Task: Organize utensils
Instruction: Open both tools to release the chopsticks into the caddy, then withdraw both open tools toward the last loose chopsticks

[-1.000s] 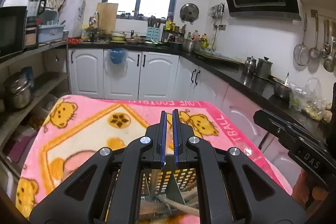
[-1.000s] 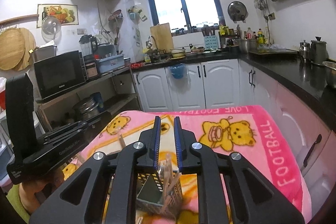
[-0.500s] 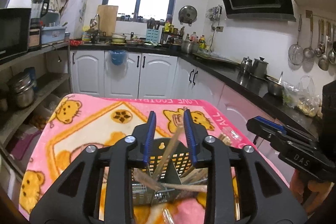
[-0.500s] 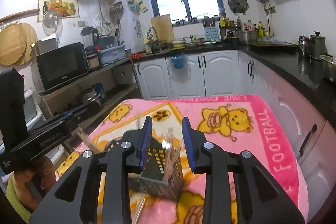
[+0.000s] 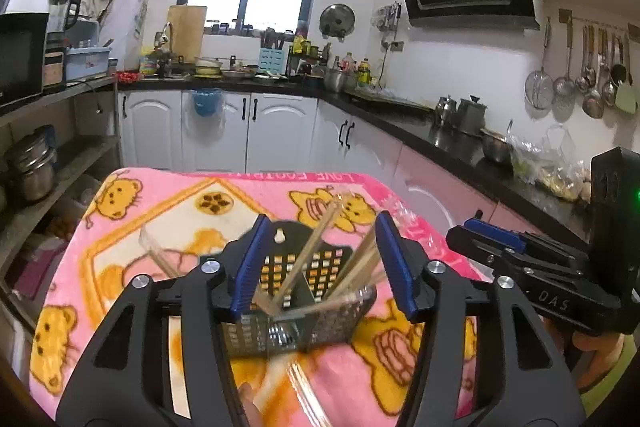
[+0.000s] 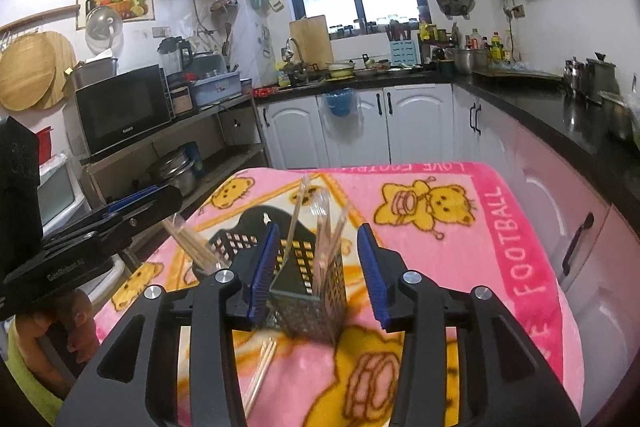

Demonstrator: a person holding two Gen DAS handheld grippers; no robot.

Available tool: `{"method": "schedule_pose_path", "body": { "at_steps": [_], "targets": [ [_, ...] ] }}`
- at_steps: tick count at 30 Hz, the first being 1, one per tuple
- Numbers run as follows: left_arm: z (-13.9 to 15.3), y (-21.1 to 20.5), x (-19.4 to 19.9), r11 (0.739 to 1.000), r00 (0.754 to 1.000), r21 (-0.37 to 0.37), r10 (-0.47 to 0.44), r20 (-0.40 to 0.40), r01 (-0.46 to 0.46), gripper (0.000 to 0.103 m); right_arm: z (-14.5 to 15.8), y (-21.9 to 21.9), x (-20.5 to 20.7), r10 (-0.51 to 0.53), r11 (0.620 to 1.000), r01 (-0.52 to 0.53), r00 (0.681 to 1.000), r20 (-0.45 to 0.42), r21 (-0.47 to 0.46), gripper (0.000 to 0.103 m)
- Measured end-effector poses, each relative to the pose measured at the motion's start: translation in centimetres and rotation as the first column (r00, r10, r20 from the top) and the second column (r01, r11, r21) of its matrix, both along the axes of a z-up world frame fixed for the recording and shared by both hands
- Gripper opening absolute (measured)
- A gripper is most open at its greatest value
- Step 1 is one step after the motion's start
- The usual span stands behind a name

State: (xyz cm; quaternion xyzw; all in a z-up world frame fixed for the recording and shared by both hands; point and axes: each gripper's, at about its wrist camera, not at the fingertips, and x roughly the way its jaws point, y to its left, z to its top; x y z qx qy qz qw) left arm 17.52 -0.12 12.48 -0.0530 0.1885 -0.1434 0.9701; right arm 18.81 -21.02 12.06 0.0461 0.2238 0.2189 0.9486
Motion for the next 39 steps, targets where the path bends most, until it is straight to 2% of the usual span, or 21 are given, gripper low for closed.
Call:
{"method": "schedule_pose_path", "body": {
  "at_steps": [9,12,22,25,28,31,39],
  "targets": [
    [-2.1,-0.6,-1.3,1.000,0.999,0.003,-0.020,-0.042,0.020,0.058,-2.0,-1.2,-1.4,-0.018,1.000,0.019,0.999,-0.048,0.000,0.045],
    [-2.6,-0.5,-1.6,1.000,0.999,-0.002,-0.020,-0.050,0.019,0.065,-2.4,-1.6,-1.9,-0.022,1.000,0.022,0.999,-0.048,-0.001,0.048],
    [-4.8,-1.4,-2.1,0.999,0.994,0.017,-0.042,-0.104,0.044,0.067,-3.9,-3.1,-3.1,-0.045,0.999,0.045,0.996,-0.075,-0.008,0.053],
    [-5.4,-1.7,-2.1,0.998,0.992,0.024,-0.046,-0.119,0.049,0.082,-4.6,-3.7,-3.3,-0.056,0.998,0.056,0.994,-0.091,-0.005,0.053],
    [-5.9,-2.0,-2.3,0.998,0.990,0.036,-0.047,-0.130,0.052,0.084,-5.2,-4.2,-3.3,-0.063,0.998,0.063,0.992,-0.105,-0.004,0.054],
    [-6.5,-2.1,-2.2,0.998,0.989,0.031,-0.045,-0.144,0.049,0.092,-5.7,-4.5,-3.4,-0.070,0.998,0.069,0.991,-0.112,-0.008,0.057],
    [-8.1,-2.5,-1.7,0.998,0.980,0.035,-0.043,-0.193,0.051,0.092,-6.8,-4.8,-3.6,-0.090,0.996,0.086,0.988,-0.128,-0.034,0.060]
  ]
}}
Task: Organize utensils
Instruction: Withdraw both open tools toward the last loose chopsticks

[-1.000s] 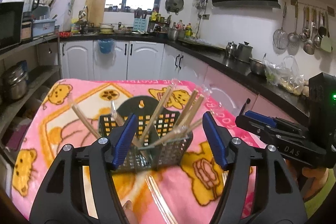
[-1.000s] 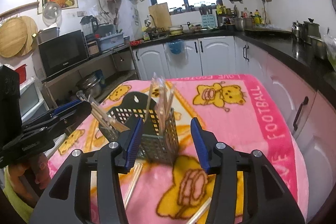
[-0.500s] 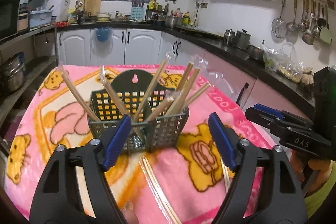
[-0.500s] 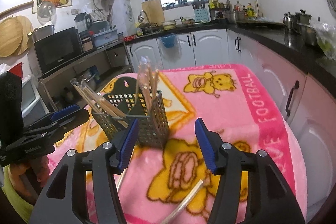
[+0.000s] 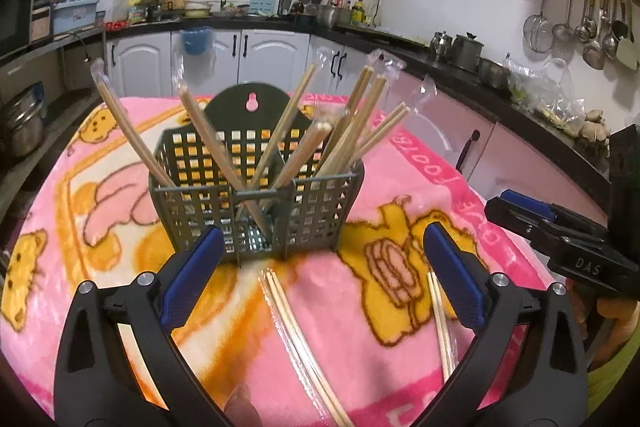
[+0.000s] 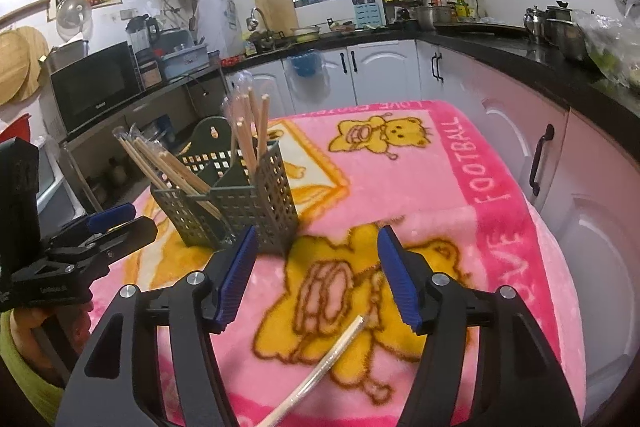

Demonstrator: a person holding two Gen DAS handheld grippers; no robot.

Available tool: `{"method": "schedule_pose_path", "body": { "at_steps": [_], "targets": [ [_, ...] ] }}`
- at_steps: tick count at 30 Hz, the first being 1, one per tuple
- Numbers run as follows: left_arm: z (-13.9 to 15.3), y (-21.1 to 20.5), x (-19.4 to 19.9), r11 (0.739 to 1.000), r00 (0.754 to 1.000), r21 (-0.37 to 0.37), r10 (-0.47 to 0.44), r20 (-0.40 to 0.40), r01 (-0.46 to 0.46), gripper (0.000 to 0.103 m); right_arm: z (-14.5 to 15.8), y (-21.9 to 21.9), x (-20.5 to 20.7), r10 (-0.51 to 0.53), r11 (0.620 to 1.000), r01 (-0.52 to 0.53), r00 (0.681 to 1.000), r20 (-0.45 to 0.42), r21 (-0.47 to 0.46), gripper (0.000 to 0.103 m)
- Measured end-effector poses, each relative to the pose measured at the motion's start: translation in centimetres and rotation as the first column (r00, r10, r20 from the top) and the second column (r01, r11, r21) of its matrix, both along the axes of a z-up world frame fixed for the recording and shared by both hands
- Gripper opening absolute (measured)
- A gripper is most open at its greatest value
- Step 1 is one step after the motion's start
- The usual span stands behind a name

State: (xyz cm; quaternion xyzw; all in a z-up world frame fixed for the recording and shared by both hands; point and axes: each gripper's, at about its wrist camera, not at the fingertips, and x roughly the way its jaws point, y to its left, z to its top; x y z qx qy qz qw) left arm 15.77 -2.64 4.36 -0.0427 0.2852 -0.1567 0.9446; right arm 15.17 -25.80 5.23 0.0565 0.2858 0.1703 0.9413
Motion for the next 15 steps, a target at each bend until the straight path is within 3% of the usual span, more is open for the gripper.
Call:
{"method": "schedule_pose_path", "body": {
  "at_steps": [15],
  "targets": [
    [-2.8,-0.6,0.7,1.000,0.997,0.020,-0.005,-0.072,0.006,0.092,-2.5,-0.1,-0.1,-0.006,1.000,0.005,0.998,-0.055,-0.016,0.062]
  ]
}}
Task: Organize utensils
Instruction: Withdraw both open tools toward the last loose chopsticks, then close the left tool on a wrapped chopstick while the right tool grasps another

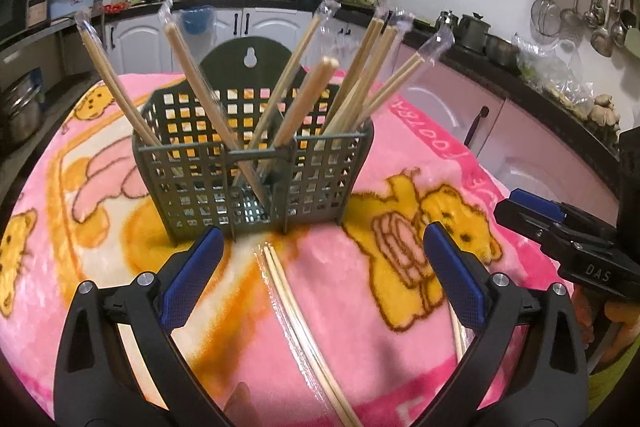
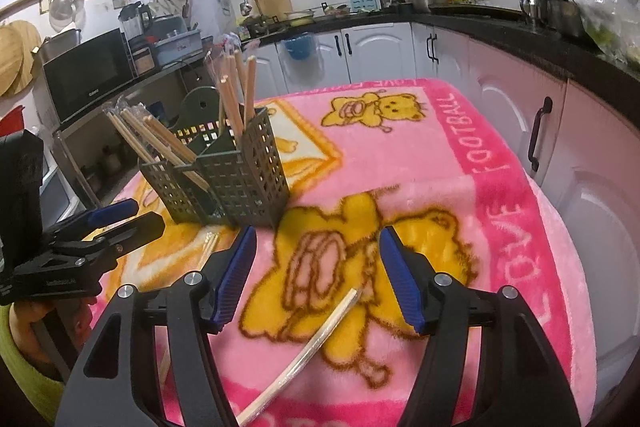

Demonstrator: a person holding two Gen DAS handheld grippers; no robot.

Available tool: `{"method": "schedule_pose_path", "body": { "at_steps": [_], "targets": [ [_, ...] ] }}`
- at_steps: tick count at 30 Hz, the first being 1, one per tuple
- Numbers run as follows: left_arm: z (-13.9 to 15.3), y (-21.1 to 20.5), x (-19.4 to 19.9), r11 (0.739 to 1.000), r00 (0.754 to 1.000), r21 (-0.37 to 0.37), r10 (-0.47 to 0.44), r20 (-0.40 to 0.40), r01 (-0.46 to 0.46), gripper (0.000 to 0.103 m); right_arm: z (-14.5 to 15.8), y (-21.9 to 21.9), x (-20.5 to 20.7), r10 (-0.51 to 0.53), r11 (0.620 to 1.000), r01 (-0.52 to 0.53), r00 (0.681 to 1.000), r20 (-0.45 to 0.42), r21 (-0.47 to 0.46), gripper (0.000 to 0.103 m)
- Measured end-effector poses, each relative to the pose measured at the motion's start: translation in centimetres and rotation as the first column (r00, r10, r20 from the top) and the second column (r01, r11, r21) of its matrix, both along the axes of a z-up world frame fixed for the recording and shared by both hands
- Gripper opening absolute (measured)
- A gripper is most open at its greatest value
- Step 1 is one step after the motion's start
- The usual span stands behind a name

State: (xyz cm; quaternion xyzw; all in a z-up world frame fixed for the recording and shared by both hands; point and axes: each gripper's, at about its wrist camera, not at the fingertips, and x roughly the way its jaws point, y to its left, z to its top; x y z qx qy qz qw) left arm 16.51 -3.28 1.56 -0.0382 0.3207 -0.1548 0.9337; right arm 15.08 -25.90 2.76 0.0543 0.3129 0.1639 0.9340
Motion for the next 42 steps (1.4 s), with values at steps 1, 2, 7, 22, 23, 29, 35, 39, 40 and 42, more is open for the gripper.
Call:
{"method": "schedule_pose_path", "body": {
  "at_steps": [1,2,7,22,23,29,35,39,40,42],
  "targets": [
    [-0.2,-0.1,0.1,1.000,1.000,0.001,0.000,-0.004,0.000,0.092,-0.2,0.0,0.0,0.000,1.000,0.000,1.000,-0.003,0.000,0.062],
    [-0.3,-0.2,0.2,1.000,1.000,0.002,-0.001,-0.008,0.001,0.092,-0.3,-0.1,0.0,0.000,1.000,0.000,1.000,-0.007,-0.001,0.062],
    [-1.6,-0.1,0.9,1.000,0.999,0.000,0.000,-0.044,0.000,0.092,-1.0,-0.1,0.2,-0.002,1.000,0.002,1.000,-0.027,-0.007,0.062],
    [-3.9,0.7,2.6,0.999,0.993,0.016,0.032,-0.110,-0.031,0.092,-3.5,1.0,0.8,0.025,0.999,-0.027,0.995,-0.097,-0.025,0.062],
    [-4.0,0.8,2.7,0.999,0.993,0.018,0.036,-0.113,-0.034,0.092,-3.6,1.0,0.8,0.026,0.999,-0.029,0.995,-0.100,-0.026,0.062],
    [-4.7,1.2,3.3,0.999,0.991,0.024,0.046,-0.129,-0.043,0.092,-4.6,1.4,1.0,0.039,0.999,-0.044,0.990,-0.134,-0.029,0.062],
    [-5.1,1.5,4.0,0.999,0.987,0.013,0.046,-0.153,-0.044,0.092,-6.2,2.2,1.7,0.047,0.997,-0.057,0.980,-0.193,-0.047,0.062],
    [-5.6,1.3,4.4,0.999,0.984,0.000,0.034,-0.177,-0.034,0.092,-6.7,1.9,2.1,0.019,0.999,-0.029,0.978,-0.209,-0.044,0.062],
    [-5.8,1.2,4.4,1.000,0.983,-0.001,0.031,-0.183,-0.031,0.090,-6.8,1.8,2.3,0.012,0.999,-0.022,0.976,-0.217,-0.044,0.062],
    [-6.3,1.0,4.8,1.000,0.979,-0.012,0.021,-0.204,-0.024,0.081,-7.2,1.5,2.8,-0.003,0.999,-0.007,0.970,-0.241,-0.043,0.062]
  ]
}}
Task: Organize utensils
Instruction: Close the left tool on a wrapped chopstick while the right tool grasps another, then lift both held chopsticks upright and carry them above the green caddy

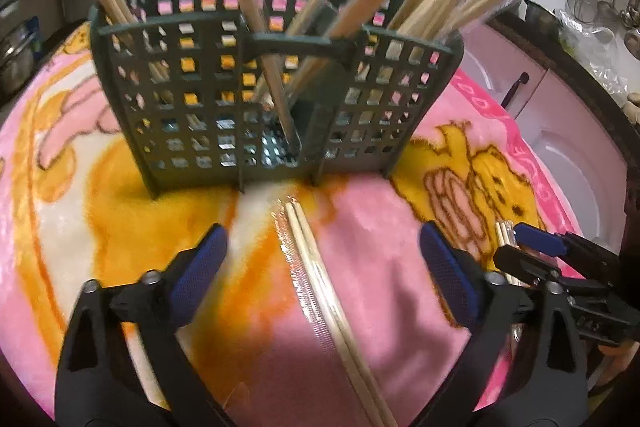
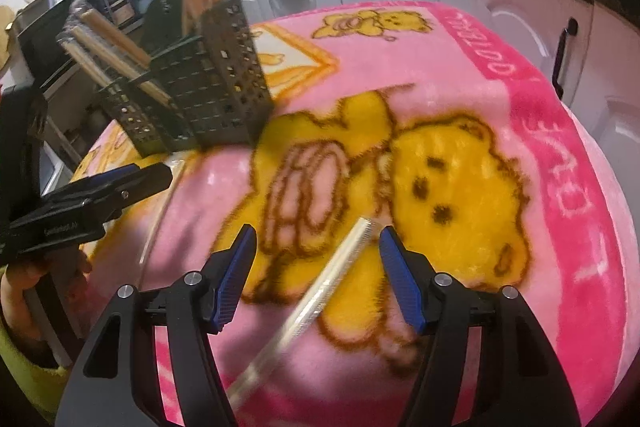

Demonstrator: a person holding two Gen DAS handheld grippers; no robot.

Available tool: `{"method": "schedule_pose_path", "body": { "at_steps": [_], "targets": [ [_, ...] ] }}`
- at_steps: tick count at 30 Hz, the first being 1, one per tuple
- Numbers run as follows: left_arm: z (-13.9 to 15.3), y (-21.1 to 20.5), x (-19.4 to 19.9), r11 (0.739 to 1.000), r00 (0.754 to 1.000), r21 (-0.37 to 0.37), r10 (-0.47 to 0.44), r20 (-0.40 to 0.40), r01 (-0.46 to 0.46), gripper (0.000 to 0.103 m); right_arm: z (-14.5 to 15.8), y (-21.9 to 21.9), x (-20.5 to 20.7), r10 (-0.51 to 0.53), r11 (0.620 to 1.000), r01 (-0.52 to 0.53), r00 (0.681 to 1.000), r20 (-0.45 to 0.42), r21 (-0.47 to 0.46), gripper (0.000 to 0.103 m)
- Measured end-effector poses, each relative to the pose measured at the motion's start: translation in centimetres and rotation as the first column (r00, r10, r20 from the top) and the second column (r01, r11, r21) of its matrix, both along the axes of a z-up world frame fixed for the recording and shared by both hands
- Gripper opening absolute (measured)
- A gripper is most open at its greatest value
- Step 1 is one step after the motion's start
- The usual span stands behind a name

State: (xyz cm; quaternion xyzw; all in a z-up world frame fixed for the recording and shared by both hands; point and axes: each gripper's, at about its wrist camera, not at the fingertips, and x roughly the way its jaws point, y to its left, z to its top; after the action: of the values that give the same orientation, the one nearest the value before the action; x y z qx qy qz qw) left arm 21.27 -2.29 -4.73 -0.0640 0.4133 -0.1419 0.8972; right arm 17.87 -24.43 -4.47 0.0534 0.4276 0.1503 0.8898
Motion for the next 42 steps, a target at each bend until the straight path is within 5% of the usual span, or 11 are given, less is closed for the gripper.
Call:
{"method": "schedule_pose_path", "body": {
  "at_steps": [3,8,14,19,23,34,42],
  "targets": [
    [-1.0,0.3,0.8,0.998,0.998,-0.068,-0.007,-0.058,0.003,0.073,-0.3,-0.2,0.6,0.011,0.999,-0.010,1.000,-0.027,0.035,0.060],
    [-1.1,0.9,1.7,0.997,0.996,-0.076,0.026,-0.085,-0.032,0.059,-0.8,-0.3,1.5,0.000,0.999,0.002,0.999,-0.054,0.042,0.044],
    [-1.4,1.2,2.6,0.995,0.994,-0.082,0.057,-0.097,-0.065,0.051,-1.2,-1.4,1.7,-0.025,0.997,0.030,0.998,-0.063,0.078,0.015],
    [-1.6,0.8,3.4,0.995,0.995,-0.062,0.070,-0.078,-0.075,0.041,-1.1,-1.3,1.9,-0.030,0.994,0.036,0.998,-0.056,0.102,0.011],
    [-1.7,1.3,3.7,0.993,0.991,-0.020,0.111,-0.073,-0.113,0.016,-0.3,-1.2,1.4,-0.014,0.989,0.018,1.000,-0.028,0.146,0.010],
    [-1.1,2.6,3.6,0.991,0.990,-0.051,0.117,-0.082,-0.121,0.004,3.6,-0.6,-0.3,0.013,0.988,-0.028,0.995,0.096,0.153,0.007],
    [2.6,2.6,1.0,0.993,0.998,-0.093,0.070,0.005,-0.069,0.004,5.9,0.2,-1.0,0.036,0.989,-0.058,0.986,0.161,0.133,0.006]
  ]
}}
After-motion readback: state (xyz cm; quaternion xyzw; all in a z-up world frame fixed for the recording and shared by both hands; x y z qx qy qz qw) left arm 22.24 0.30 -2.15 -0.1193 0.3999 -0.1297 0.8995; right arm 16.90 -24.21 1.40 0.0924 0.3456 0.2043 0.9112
